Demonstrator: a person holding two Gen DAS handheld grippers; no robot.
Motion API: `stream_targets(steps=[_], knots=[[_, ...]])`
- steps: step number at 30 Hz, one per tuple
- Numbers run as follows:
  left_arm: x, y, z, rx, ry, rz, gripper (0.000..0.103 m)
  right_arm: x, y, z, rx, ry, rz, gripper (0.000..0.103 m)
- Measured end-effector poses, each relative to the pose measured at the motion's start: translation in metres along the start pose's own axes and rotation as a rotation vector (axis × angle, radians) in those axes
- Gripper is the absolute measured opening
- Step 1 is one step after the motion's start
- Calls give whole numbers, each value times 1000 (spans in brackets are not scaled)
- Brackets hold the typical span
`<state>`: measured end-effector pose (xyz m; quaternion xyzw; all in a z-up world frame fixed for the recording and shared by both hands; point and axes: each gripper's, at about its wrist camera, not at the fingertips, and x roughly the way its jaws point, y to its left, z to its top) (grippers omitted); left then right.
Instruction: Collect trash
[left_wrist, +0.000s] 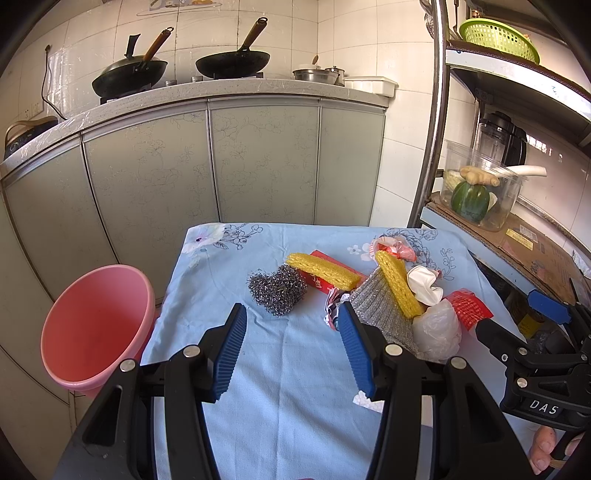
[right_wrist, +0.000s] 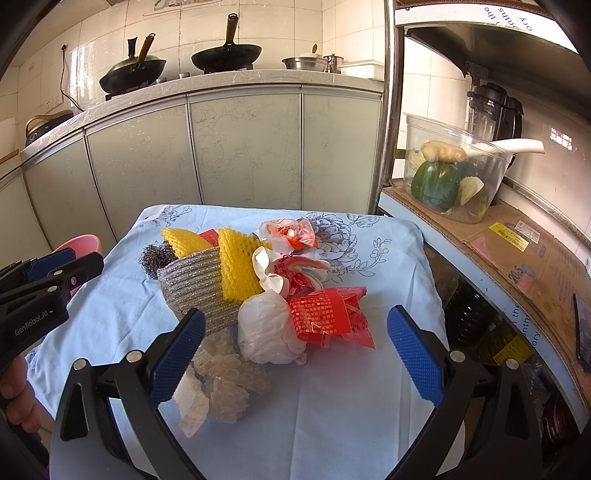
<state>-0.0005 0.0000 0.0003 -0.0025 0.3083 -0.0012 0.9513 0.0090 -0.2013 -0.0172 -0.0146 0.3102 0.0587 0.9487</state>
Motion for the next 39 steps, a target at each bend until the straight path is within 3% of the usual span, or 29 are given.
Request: stream_targets(steps=[18,30,39], knots=[[-5,-3,3,0,-3,-11,51,-2,-4,0,16,-13,7,99],[5,29,1,-56,0,6,51,0,-16,-3,35,-8,26,99],[27,46,1,-96,54,-9,51,8,-25,-5,50,8,47,99]])
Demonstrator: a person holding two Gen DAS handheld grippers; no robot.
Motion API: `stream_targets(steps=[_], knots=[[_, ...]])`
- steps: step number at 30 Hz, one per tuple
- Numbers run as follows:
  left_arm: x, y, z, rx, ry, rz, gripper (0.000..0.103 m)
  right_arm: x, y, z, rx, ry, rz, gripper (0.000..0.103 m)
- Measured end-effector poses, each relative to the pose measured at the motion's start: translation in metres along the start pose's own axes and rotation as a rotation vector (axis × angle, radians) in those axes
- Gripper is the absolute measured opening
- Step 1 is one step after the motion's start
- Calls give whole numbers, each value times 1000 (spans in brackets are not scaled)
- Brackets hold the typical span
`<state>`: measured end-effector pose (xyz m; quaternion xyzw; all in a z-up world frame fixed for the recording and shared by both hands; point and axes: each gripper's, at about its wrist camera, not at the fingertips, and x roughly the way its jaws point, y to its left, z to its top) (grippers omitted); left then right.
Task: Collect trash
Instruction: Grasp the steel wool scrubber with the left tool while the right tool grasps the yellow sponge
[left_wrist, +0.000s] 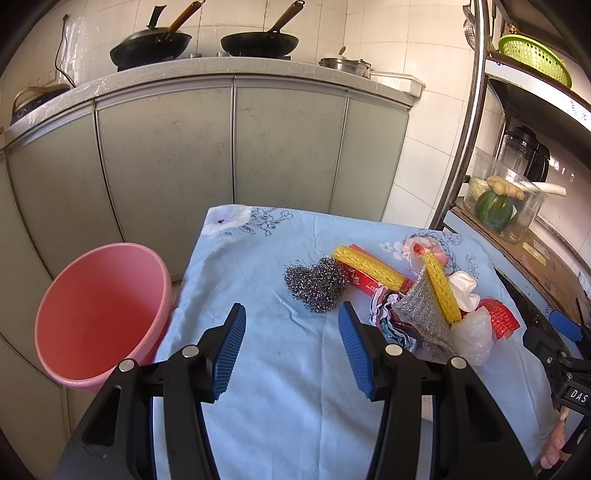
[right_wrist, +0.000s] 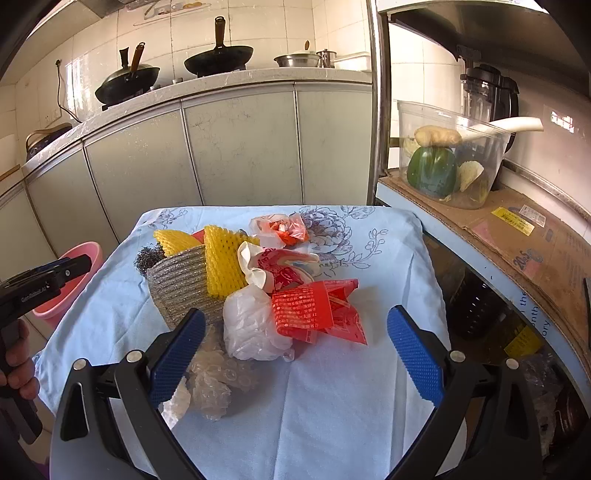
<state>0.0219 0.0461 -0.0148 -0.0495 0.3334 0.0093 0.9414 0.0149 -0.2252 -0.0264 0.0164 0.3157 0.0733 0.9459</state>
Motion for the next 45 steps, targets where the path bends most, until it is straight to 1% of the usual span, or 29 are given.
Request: stream_targets(steps=[4,8,12,20,21,23,24,25,26,30,31,34,36,38,41,45], knots=[[12,-1,3,-8,29,-41,51,1,-6,1,12,-3,12,99],[28,-7,8,2,53,-47,51,2,-12,1,20,-6,21,95],[46,-12,10,-3,92,-71,51,5,-18,1,33,1,31,94],[79,-23,16,2,135,-60,51,6,-27,6,63,10,69,92],[85,-23,17,2,142,-52,50,6,-27,8,61,7,75,92],[93,-22,17,0,158,-44,40,5,-25,12,56,2,87,92],[98,-21,17,-4,171,-45,33,4,-23,15,52,-1,95,92],[100,-19,16,-10,180,-48,27,4,-21,18,45,-6,104,92],[103,-17,16,-17,187,-51,26,4,-18,21,38,-8,110,92],[100,-8,18,-32,172,-61,13,7,2,34,-12,-7,147,91],[97,-5,19,-35,167,-63,12,8,6,36,-23,-5,155,91],[88,4,22,-47,150,-66,10,14,28,47,-75,2,187,91],[81,12,23,-62,141,-70,10,20,41,53,-104,12,211,86],[72,20,23,-73,127,-73,10,27,55,58,-133,30,225,84],[58,31,21,-79,108,-78,9,42,81,64,-189,76,258,81],[39,44,16,-92,87,-92,9,62,110,67,-276,133,257,77]])
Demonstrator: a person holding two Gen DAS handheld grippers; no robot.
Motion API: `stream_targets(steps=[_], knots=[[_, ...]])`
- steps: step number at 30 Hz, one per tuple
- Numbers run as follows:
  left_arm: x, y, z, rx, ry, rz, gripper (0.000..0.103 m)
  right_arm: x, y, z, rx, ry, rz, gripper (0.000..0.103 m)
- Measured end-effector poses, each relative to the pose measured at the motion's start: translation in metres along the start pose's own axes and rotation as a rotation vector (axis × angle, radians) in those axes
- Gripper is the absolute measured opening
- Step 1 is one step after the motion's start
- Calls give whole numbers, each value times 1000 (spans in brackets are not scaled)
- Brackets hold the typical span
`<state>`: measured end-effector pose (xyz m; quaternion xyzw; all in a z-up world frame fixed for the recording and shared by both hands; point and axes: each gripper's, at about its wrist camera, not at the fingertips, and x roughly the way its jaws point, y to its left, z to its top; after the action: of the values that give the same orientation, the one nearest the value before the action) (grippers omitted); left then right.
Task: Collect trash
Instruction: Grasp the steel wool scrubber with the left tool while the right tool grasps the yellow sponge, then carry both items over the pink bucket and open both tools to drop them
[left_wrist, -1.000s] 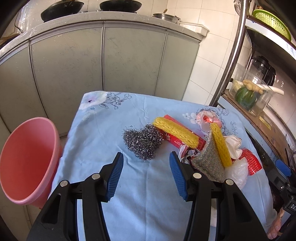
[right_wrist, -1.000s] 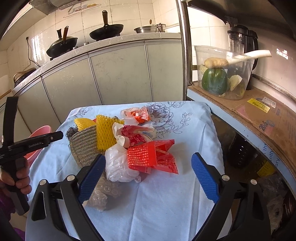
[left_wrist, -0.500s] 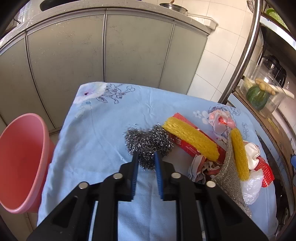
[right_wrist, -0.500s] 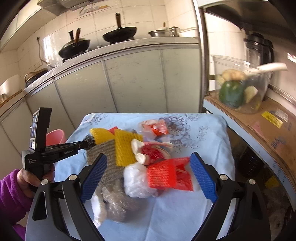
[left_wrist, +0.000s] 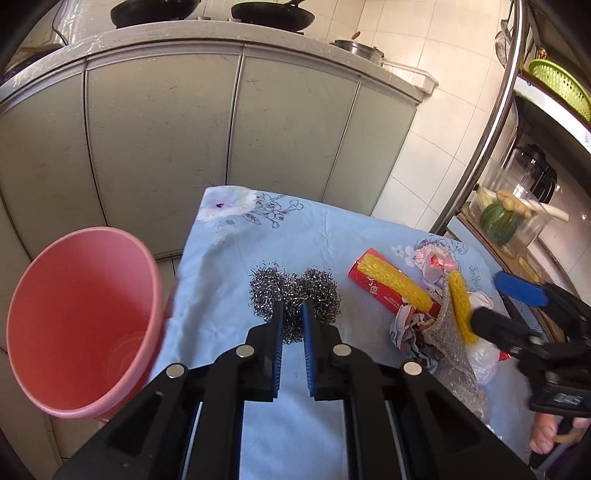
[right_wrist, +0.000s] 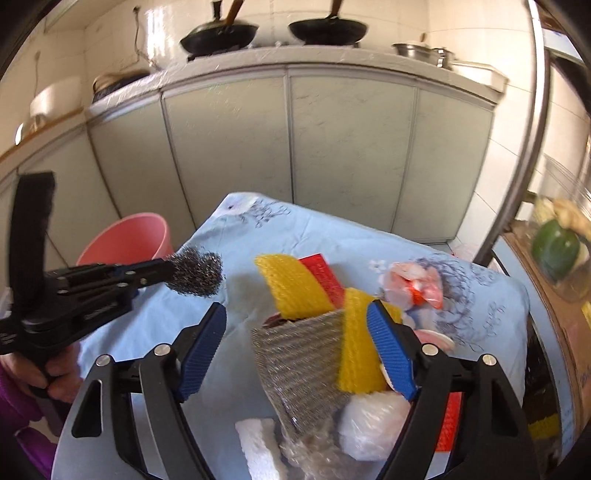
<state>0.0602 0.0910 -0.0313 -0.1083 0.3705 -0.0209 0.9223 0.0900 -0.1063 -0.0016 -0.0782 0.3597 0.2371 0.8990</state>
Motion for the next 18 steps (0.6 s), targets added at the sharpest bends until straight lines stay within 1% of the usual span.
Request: stream_targets(steps=[1,3,7,10,12,13,15,17,18], knots=[[-4,4,-1,-6,-2,-4,9,7,5,3,-19,23,1,75],[-10,11,-4,-19,-5,-9,9,22,12,9,-53,69,-1,69],[-17,22,-7,-42,-7,-15,9,46,23,20,-114,139,-32,65],[-20,29,-9,-53,-9,-14,9,62,24,24,-136,182,-73,55],[-23,33,-9,-59,-11,-14,9,69,22,24,-129,209,-94,45],[-23,35,-9,-61,-11,-14,9,72,20,23,-120,222,-103,42],[-24,38,-10,-67,-11,-16,9,74,15,21,-99,242,-105,24],[-26,41,-10,-74,-16,-23,9,72,12,21,-72,238,-88,16],[-28,42,-10,-77,-19,-27,9,70,11,22,-60,231,-77,14]])
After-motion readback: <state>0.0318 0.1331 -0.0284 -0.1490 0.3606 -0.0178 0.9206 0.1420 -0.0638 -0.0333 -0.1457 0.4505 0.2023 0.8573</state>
